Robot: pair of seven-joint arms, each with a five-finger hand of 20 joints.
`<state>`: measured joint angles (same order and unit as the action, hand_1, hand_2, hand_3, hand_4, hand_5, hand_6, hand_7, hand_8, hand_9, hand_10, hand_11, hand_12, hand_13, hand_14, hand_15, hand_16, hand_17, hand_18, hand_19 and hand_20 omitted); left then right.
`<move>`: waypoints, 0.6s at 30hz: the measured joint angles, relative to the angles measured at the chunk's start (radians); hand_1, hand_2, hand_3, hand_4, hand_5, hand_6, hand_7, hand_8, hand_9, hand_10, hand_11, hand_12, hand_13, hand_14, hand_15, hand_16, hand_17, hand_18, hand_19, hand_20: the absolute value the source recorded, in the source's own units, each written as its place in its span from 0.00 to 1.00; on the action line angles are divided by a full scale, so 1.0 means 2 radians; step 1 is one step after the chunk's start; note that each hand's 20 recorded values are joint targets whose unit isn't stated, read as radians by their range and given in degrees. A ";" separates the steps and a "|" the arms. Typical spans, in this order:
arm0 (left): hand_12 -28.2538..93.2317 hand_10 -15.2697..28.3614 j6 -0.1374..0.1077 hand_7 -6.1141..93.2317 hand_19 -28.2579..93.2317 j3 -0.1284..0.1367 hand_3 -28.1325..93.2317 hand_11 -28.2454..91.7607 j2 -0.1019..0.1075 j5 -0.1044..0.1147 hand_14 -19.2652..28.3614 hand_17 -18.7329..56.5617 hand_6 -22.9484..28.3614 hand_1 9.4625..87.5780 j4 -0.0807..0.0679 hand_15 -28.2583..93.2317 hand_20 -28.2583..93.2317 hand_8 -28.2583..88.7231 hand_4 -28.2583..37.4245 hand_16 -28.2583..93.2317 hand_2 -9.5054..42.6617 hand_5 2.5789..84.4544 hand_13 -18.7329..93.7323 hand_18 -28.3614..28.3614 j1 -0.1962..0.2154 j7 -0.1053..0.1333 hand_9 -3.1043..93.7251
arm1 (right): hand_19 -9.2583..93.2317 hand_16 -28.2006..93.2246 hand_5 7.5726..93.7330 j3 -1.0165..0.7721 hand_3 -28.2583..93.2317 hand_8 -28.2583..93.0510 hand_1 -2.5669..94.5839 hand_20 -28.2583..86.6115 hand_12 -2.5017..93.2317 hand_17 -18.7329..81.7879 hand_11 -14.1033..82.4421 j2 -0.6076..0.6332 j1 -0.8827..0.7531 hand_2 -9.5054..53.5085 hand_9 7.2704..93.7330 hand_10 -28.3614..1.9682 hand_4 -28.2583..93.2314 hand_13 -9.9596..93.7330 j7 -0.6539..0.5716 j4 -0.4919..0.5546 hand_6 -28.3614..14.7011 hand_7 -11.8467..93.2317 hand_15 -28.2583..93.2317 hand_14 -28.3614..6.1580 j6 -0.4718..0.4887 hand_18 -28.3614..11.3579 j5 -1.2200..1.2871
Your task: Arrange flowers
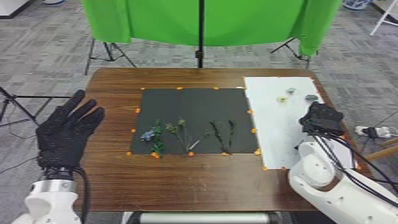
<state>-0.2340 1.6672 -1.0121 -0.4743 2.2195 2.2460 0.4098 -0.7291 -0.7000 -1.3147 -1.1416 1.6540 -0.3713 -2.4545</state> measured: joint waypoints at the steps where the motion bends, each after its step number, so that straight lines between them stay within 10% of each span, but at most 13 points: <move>1: 0.33 0.81 0.000 0.18 0.68 0.000 0.90 0.45 0.000 -0.002 1.00 0.14 0.65 0.19 0.000 0.68 0.40 0.17 0.07 0.16 0.29 0.47 0.41 0.97 0.001 -0.001 0.40 | 1.00 0.38 0.96 0.000 0.81 0.25 0.59 0.76 0.35 0.56 0.40 0.001 -0.001 0.00 1.00 0.69 0.00 0.84 0.000 0.002 0.72 0.26 0.84 0.62 -0.001 0.16 0.000; 9: 0.33 0.82 0.000 0.18 0.69 0.010 0.90 0.45 -0.001 -0.024 0.99 0.15 0.65 0.19 0.006 0.67 0.41 0.17 0.07 0.16 0.29 0.46 0.40 0.97 0.010 -0.019 0.40 | 1.00 0.39 0.95 0.008 0.82 0.26 0.58 0.77 0.35 0.53 0.41 -0.003 0.020 0.00 0.98 0.68 0.00 0.82 0.063 0.046 0.71 0.25 0.85 0.59 0.008 0.15 0.040; 18: 0.33 0.82 0.012 0.18 0.69 0.015 0.90 0.45 0.003 -0.045 1.00 0.15 0.65 0.19 0.012 0.67 0.41 0.17 0.07 0.16 0.29 0.46 0.40 0.97 0.010 -0.034 0.40 | 1.00 0.39 0.93 0.045 0.82 0.25 0.57 0.76 0.36 0.50 0.44 -0.128 0.130 0.00 0.95 0.69 0.00 0.79 0.269 0.028 0.72 0.25 0.87 0.58 0.141 0.17 0.107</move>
<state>-0.2104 1.6967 -1.0066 -0.5633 2.2435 2.2664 0.3413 -0.6396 -0.9558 -1.0554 -0.6042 1.7103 -0.0885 -2.2415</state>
